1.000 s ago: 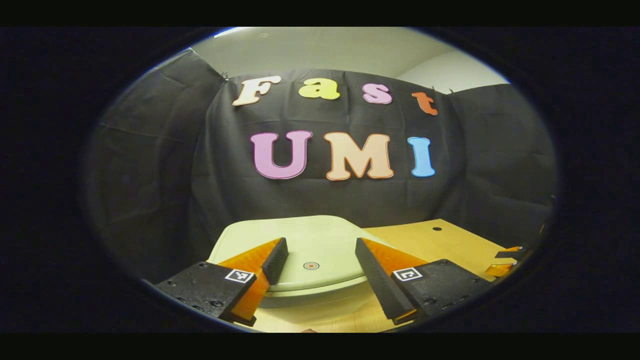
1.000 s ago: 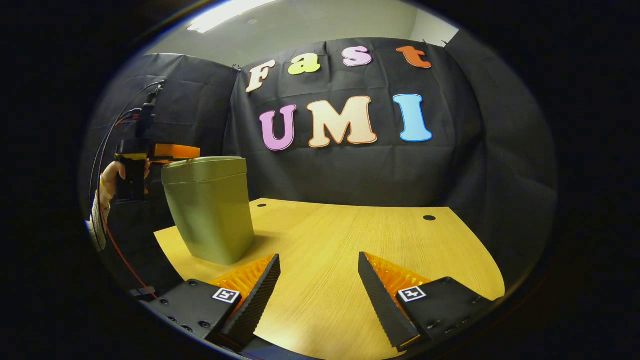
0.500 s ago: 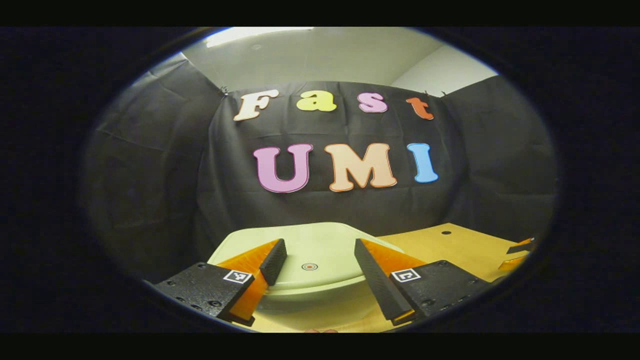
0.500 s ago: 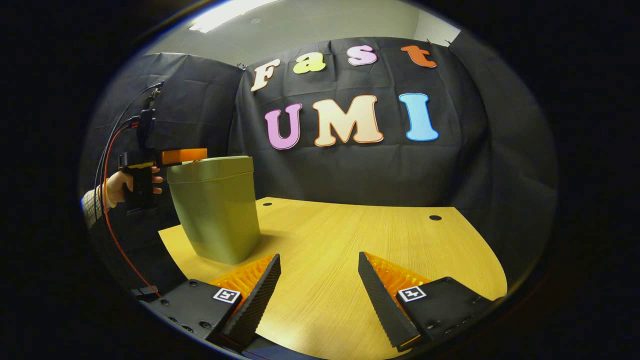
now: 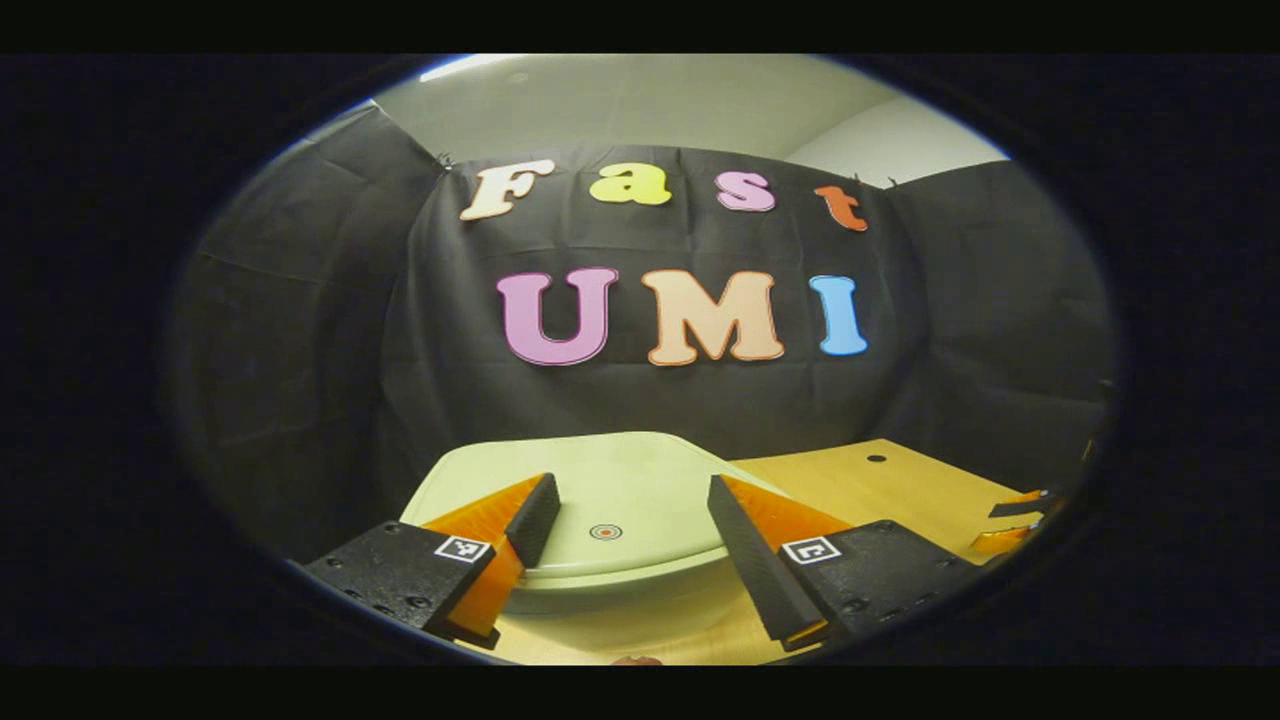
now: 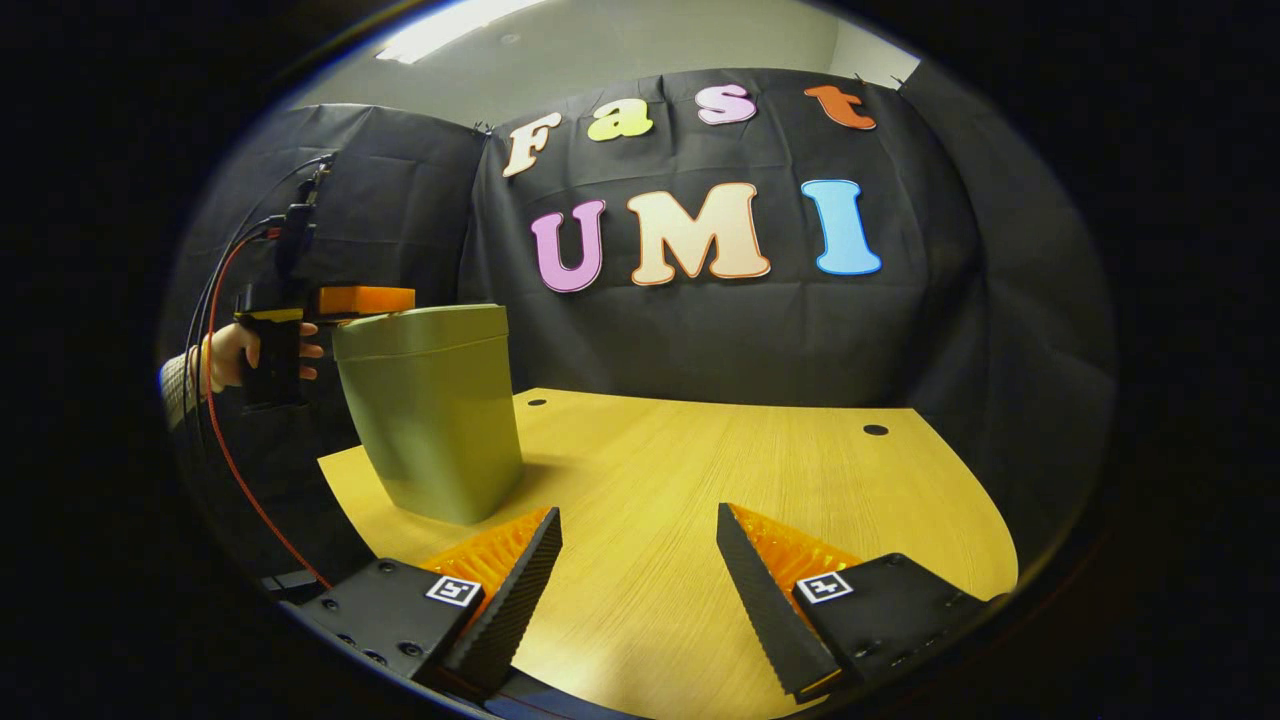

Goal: Press the lid of the desktop garbage bin to open it, pick up the crumpled paper on the desktop and throw it into the bin, then pick up the pop can on the desktop and drop it into the bin, and finally close the garbage bin lid.

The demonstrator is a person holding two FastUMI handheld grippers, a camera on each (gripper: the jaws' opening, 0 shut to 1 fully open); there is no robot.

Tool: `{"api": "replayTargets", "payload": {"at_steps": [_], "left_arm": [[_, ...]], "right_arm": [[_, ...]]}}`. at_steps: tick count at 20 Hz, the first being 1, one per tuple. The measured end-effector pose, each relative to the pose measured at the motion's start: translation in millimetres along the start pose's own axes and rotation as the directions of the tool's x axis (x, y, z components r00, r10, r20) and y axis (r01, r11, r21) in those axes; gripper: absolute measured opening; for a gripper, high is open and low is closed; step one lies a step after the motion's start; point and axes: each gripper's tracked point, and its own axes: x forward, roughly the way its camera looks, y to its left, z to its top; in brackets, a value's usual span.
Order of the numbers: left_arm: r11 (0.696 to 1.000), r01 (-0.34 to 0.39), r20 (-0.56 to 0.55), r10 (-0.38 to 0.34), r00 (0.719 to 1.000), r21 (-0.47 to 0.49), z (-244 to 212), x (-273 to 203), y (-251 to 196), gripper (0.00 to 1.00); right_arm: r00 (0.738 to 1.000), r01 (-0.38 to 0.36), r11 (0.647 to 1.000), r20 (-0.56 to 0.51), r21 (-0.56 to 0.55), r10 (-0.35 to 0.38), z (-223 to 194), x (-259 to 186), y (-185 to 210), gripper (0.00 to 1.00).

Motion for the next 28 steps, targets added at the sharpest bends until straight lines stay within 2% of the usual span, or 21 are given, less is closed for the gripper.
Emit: {"api": "replayTargets", "payload": {"at_steps": [2, 3, 5, 8, 10, 11, 14, 19, 22, 28], "left_arm": [[1.000, 0.014, 0.012, -0.014, 1.000, 0.011, 3, -1, 1, 0.87], [1.000, 0.017, 0.027, -0.017, 1.000, 0.004, 8, -1, 2, 0.89], [1.000, 0.025, -0.002, -0.025, 1.000, -0.011, 11, 1, 2, 0.86], [1.000, 0.012, 0.009, -0.012, 1.000, -0.010, 19, 3, 7, 0.92], [1.000, 0.006, -0.024, -0.007, 1.000, -0.025, 9, 3, 6, 0.88], [1.000, -0.003, -0.060, 0.001, 0.998, -0.031, 0, 1, 7, 0.90], [0.999, -0.032, -0.048, 0.030, 0.998, -0.044, 3, 2, 8, 0.91], [0.997, -0.047, 0.014, 0.047, 0.999, 0.054, 2, 1, 3, 0.90], [0.999, -0.044, 0.038, 0.043, 0.998, 0.031, -2, 0, 5, 0.90], [0.993, -0.022, 0.186, -0.001, 0.983, 0.119, 7, -3, -11, 0.92]], "right_arm": [[1.000, -0.003, 1.000, 0.007, 0.004, 0.003, 3, -2, 0, 0.98], [1.000, 0.001, 1.000, 0.010, 0.003, -0.001, 4, -2, -2, 0.98], [1.000, 0.012, 1.000, 0.010, 0.002, -0.012, 2, -3, -6, 0.98], [1.000, 0.017, 1.000, 0.003, 0.010, -0.017, 0, -3, -7, 0.98], [1.000, 0.019, 1.000, 0.002, 0.010, -0.019, 1, -4, -8, 0.98], [1.000, 0.018, 1.000, 0.005, 0.010, -0.018, 2, -4, -8, 0.98], [1.000, 0.015, 1.000, 0.012, 0.011, -0.015, 3, -7, -8, 0.98], [1.000, 0.006, 1.000, 0.019, 0.021, -0.007, 5, -7, -5, 0.98], [0.999, 0.014, 1.000, 0.031, 0.009, -0.015, 9, -11, -8, 0.98], [0.999, 0.022, 0.999, 0.037, 0.030, -0.023, 9, -11, -14, 0.98]]}}
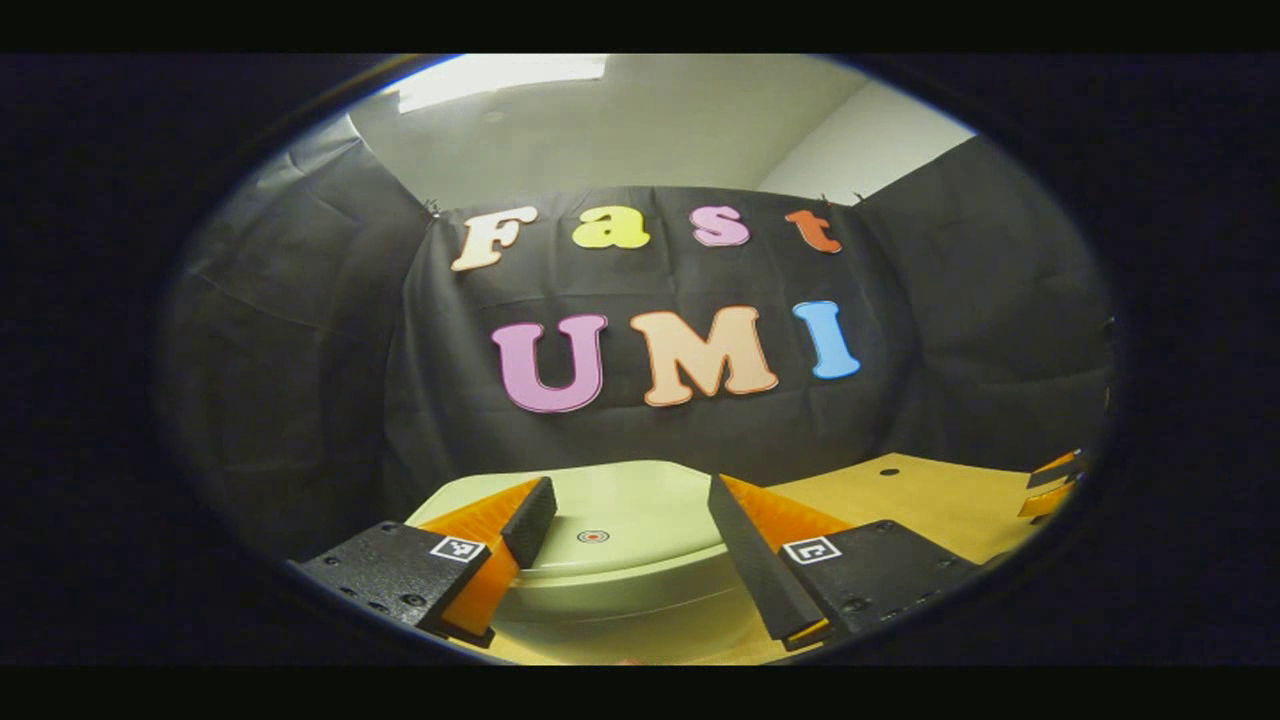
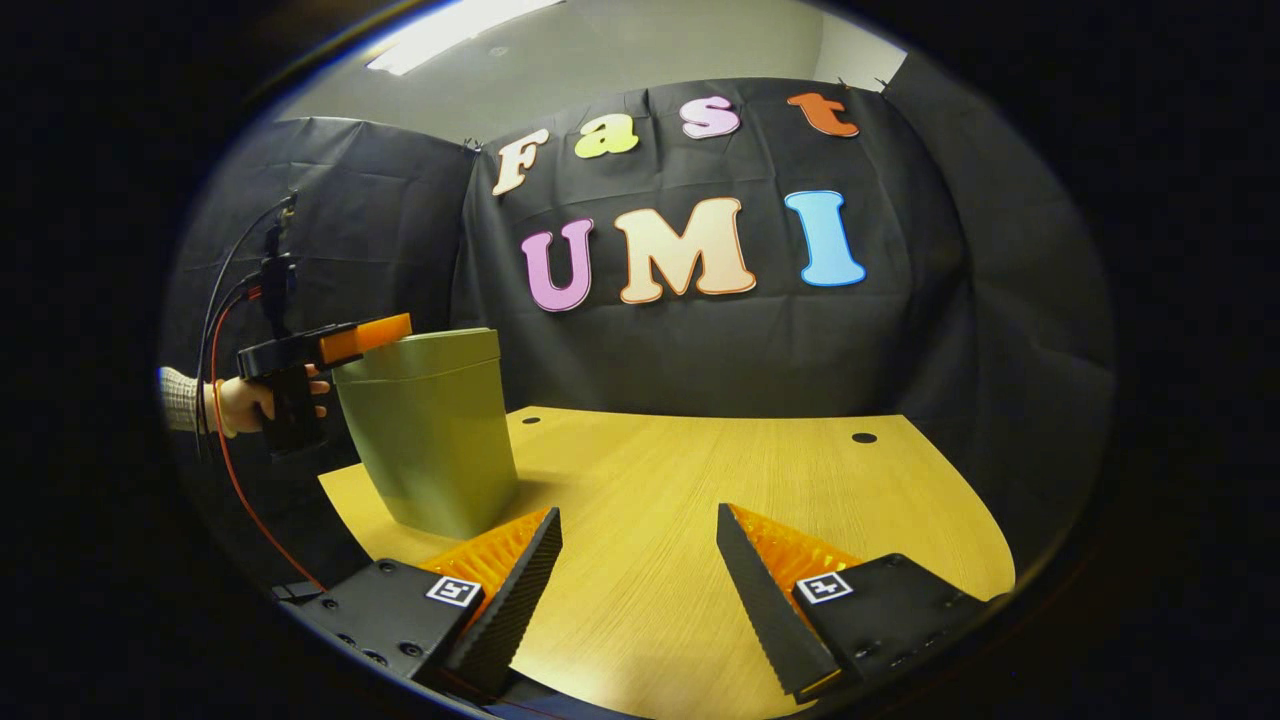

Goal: Press the lid of the desktop garbage bin to open it, pick up the crumpled paper on the desktop and throw it into the bin, then pick up the pop can on the desktop and drop it into the bin, and finally close the garbage bin lid.

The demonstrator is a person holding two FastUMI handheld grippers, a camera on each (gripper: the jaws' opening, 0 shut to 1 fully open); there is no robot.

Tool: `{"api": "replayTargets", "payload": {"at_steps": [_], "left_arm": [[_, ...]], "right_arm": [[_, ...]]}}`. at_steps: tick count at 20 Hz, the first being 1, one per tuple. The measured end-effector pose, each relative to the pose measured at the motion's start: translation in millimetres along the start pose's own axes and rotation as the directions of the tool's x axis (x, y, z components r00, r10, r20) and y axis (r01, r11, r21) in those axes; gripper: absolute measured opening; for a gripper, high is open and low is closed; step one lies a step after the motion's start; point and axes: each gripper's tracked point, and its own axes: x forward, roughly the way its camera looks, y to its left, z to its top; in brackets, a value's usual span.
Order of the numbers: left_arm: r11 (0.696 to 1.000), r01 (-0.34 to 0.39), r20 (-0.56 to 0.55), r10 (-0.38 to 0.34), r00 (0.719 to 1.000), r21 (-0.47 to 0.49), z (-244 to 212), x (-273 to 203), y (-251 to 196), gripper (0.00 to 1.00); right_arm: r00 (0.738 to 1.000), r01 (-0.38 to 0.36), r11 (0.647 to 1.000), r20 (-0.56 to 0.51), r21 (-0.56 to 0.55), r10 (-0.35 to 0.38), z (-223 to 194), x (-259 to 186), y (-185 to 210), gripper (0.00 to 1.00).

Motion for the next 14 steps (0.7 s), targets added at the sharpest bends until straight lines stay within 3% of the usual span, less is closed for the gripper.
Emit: {"api": "replayTargets", "payload": {"at_steps": [1, 3, 4, 9, 14], "left_arm": [[1.000, -0.001, 0.012, 0.001, 1.000, 0.003, 1, 0, -1, 0.88], [1.000, 0.014, 0.015, -0.014, 1.000, 0.007, 2, -2, -6, 0.96], [1.000, 0.023, -0.013, -0.023, 1.000, -0.005, -1, -3, -8, 0.88], [0.994, 0.038, -0.159, -0.055, 0.986, -0.107, -7, -5, -10, 0.92], [0.991, 0.053, -0.158, -0.073, 0.985, -0.127, 5, -3, -11, 0.91]], "right_arm": [[1.000, 0.002, 1.000, -0.003, 0.000, -0.002, -1, 0, 0, 0.98], [1.000, 0.001, 1.000, -0.004, 0.001, -0.001, 0, 0, -1, 0.98], [1.000, 0.000, 1.000, -0.003, 0.001, 0.000, 0, 0, 0, 0.98], [1.000, 0.003, 1.000, -0.016, -0.003, -0.003, -4, 4, 0, 0.98], [1.000, 0.002, 1.000, -0.025, -0.008, -0.002, -7, 5, -1, 0.98]]}}
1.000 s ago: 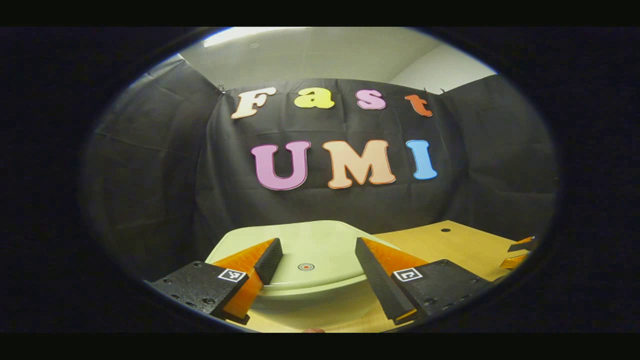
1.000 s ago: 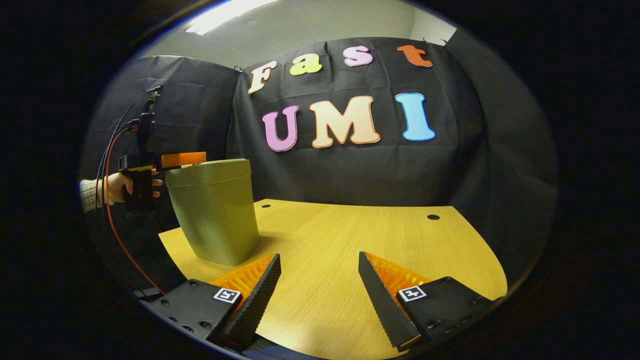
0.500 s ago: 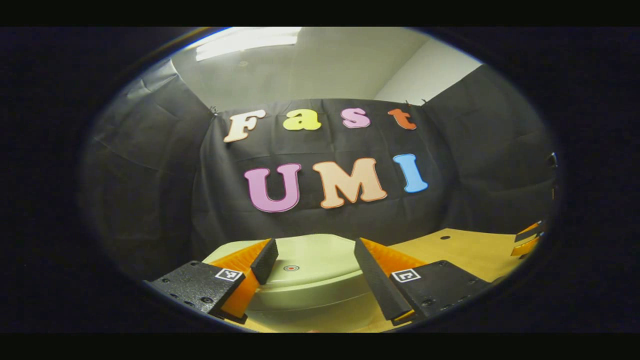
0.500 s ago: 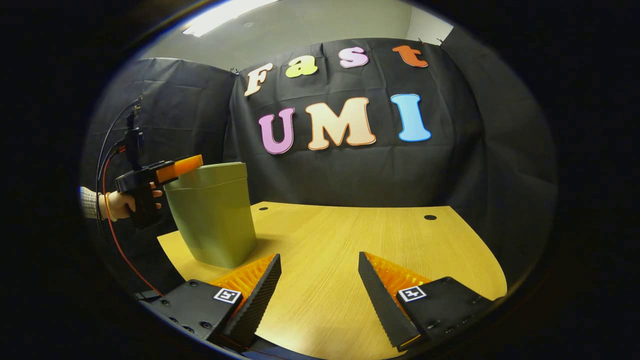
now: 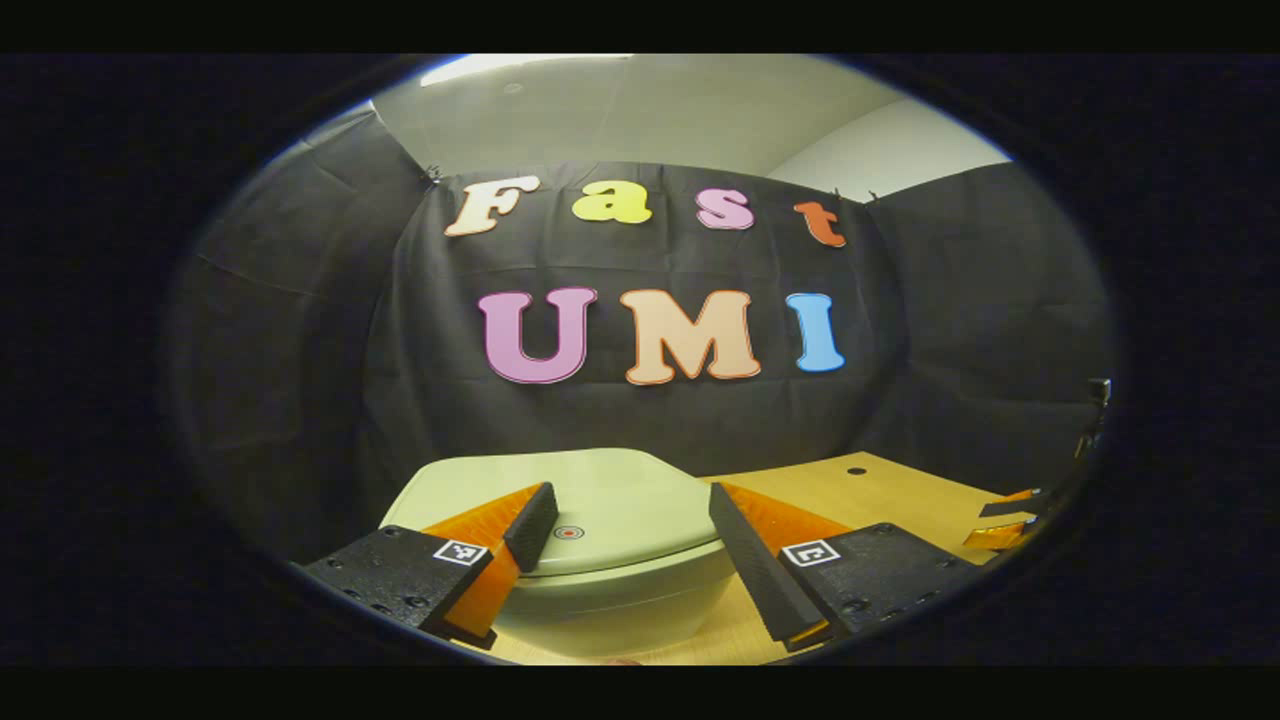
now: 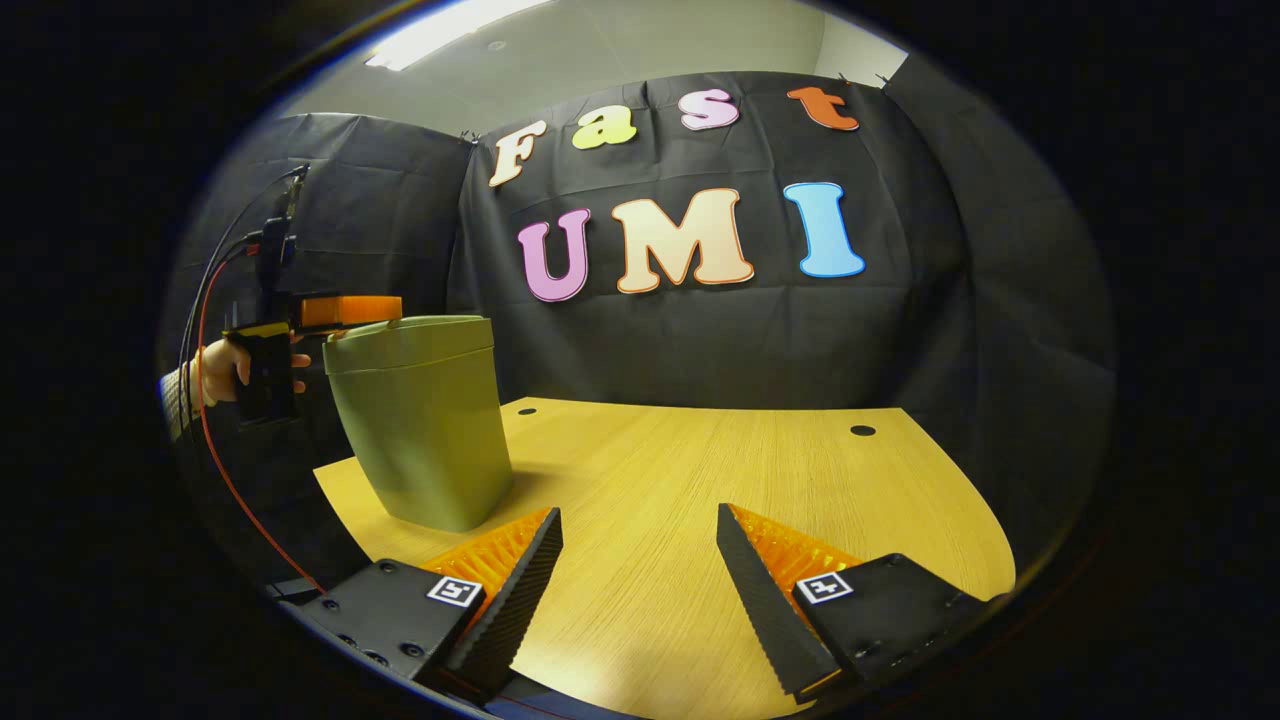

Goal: Press the lid of the desktop garbage bin to open it, pick up the crumpled paper on the desktop and throw it into the bin, then pick up the pop can on the desktop and drop it into the bin, and finally close the garbage bin lid.

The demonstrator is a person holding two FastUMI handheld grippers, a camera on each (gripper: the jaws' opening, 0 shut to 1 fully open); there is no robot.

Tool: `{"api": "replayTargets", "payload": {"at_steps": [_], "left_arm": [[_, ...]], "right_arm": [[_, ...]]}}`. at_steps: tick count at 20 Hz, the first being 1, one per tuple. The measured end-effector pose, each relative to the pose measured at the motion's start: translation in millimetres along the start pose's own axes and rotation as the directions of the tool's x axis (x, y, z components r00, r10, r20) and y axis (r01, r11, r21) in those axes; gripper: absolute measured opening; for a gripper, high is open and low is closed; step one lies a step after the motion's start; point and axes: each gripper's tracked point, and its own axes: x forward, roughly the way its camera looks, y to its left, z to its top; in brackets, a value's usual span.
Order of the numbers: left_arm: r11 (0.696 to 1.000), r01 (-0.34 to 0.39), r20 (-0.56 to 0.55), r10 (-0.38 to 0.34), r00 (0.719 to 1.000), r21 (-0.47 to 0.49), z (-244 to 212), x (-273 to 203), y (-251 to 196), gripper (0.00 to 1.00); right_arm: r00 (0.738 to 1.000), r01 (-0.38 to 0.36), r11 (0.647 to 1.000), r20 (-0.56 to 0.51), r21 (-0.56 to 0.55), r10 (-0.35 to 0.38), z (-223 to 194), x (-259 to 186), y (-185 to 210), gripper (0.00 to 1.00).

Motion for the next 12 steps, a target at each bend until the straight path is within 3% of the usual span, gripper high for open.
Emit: {"api": "replayTargets", "payload": {"at_steps": [2, 7, 8, 9, 12], "left_arm": [[1.000, -0.009, 0.006, 0.009, 1.000, 0.017, 7, 9, 6, 0.94], [0.997, -0.065, -0.048, 0.063, 0.997, -0.038, -1, 12, 21, 0.91], [0.995, -0.085, -0.059, 0.082, 0.995, -0.051, -3, 12, 25, 0.95], [0.994, -0.096, -0.065, 0.093, 0.994, -0.051, -6, 13, 25, 0.90], [0.992, -0.119, -0.053, 0.120, 0.991, 0.029, -10, 14, 20, 0.90]], "right_arm": [[1.000, 0.006, 1.000, -0.008, 0.000, -0.006, -2, 2, -2, 0.98], [1.000, 0.012, 1.000, -0.013, 0.006, -0.011, -3, 2, -5, 0.98], [1.000, 0.009, 1.000, -0.012, 0.006, -0.009, -3, 1, -4, 0.98], [1.000, 0.007, 1.000, -0.009, 0.005, -0.007, -2, 0, -3, 0.98], [1.000, -0.001, 1.000, 0.004, 0.007, 0.001, 2, -2, -3, 0.98]]}}
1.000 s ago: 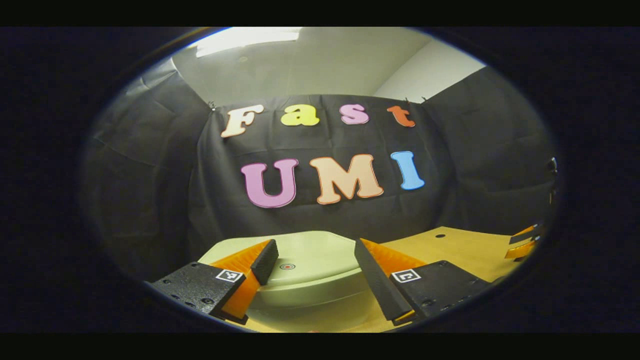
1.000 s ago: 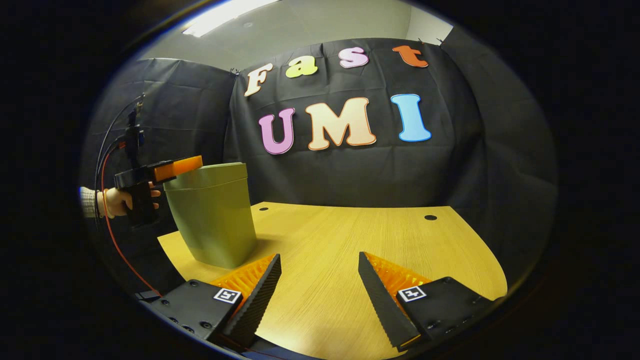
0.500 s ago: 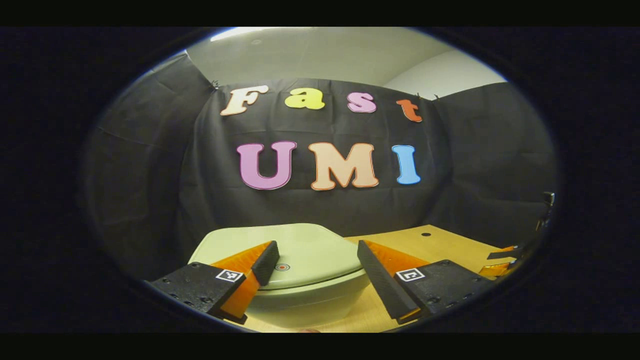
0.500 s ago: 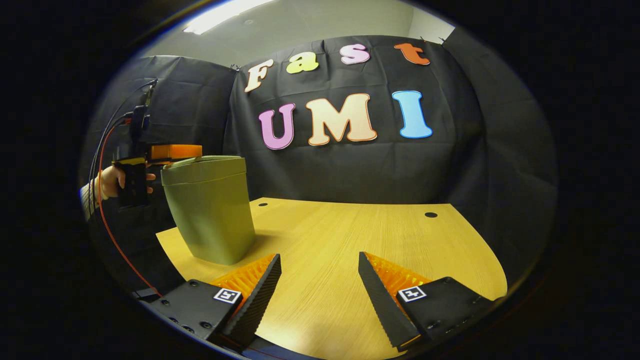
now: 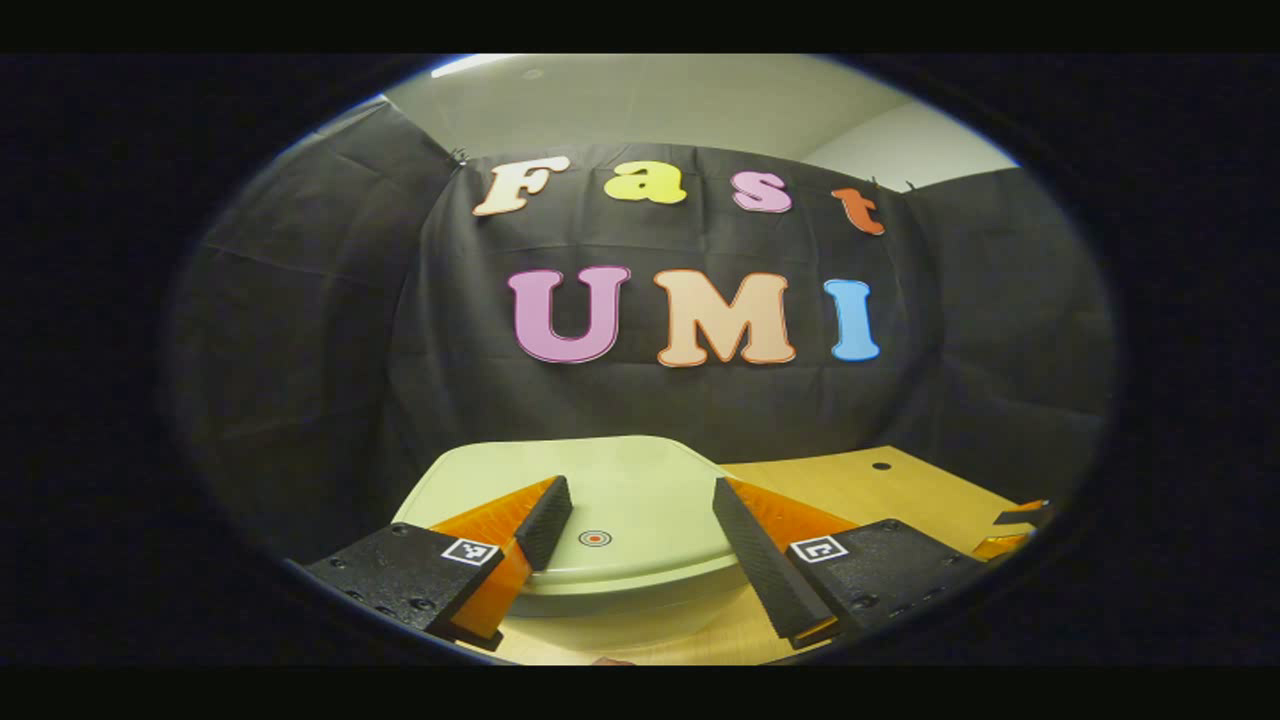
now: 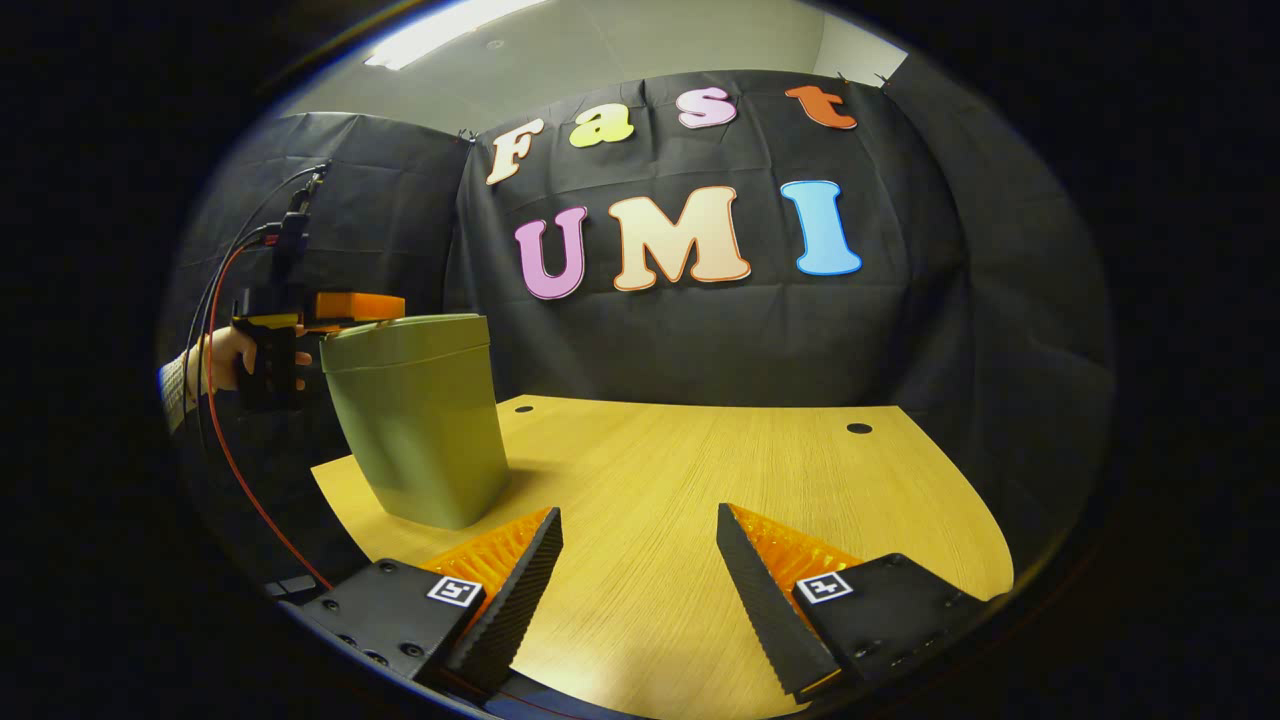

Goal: Press the lid of the desktop garbage bin to open it, pick up the crumpled paper on the desktop and throw it into the bin, then pick up the pop can on the desktop and drop it into the bin, and finally close the garbage bin lid.

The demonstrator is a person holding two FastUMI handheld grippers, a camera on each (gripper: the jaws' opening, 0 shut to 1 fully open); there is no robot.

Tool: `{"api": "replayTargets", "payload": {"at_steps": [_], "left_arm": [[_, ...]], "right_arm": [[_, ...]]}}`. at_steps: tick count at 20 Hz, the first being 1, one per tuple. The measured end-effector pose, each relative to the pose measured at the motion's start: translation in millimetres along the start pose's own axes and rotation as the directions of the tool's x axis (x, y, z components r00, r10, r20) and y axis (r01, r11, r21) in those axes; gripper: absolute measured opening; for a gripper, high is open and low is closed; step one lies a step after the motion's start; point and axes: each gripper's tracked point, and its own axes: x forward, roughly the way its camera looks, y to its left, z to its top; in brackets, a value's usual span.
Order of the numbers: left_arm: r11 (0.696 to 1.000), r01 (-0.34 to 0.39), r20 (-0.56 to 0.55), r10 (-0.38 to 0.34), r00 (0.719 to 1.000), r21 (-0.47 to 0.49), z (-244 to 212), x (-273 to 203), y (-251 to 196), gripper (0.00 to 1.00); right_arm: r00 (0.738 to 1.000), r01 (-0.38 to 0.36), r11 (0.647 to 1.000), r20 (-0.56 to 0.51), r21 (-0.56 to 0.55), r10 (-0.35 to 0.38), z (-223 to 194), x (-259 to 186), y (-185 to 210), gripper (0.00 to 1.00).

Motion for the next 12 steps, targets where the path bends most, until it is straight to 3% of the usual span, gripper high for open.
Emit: {"api": "replayTargets", "payload": {"at_steps": [11, 12], "left_arm": [[0.998, 0.010, 0.104, -0.016, 0.994, 0.061, 6, -2, -3, 0.92], [0.998, 0.005, 0.121, -0.012, 0.993, 0.055, 5, -2, -1, 0.89]], "right_arm": [[1.000, 0.014, 0.999, 0.003, 0.039, -0.014, -2, -2, -16, 0.98], [1.000, 0.015, 0.999, 0.000, 0.044, -0.015, -2, -1, -17, 0.98]]}}
